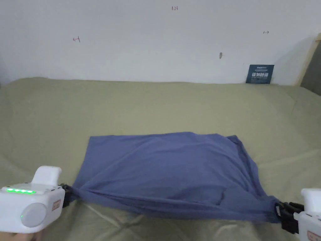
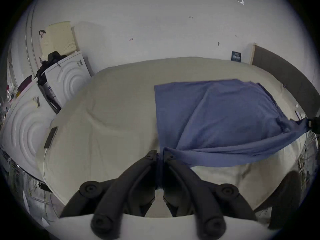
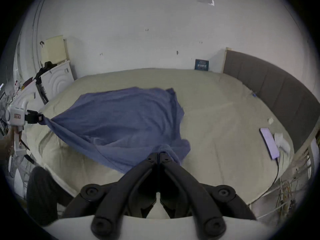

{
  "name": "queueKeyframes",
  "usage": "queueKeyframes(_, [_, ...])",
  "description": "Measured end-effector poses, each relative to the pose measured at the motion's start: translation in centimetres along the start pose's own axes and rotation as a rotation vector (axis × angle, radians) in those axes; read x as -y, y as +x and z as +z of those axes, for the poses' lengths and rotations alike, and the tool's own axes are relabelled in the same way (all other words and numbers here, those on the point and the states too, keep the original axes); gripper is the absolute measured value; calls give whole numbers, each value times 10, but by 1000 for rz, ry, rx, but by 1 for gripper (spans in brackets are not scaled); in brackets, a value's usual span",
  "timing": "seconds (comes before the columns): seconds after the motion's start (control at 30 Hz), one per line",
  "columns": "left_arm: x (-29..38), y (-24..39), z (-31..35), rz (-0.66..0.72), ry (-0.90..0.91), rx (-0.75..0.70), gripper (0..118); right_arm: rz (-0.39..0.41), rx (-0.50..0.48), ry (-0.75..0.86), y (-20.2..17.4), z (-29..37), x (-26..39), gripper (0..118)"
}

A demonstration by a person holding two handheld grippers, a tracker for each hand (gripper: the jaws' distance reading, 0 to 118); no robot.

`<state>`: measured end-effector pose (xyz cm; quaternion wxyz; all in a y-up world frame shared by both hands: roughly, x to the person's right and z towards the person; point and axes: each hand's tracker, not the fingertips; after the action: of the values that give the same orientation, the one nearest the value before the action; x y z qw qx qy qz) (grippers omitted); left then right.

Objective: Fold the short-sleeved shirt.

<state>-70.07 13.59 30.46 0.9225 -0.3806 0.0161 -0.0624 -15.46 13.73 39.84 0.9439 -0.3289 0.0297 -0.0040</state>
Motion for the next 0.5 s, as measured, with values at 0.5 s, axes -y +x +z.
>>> queueKeyframes(0.5, [37,-15,-11,60,-67,29,6,-37,12,-117,-2,-27,38,1])
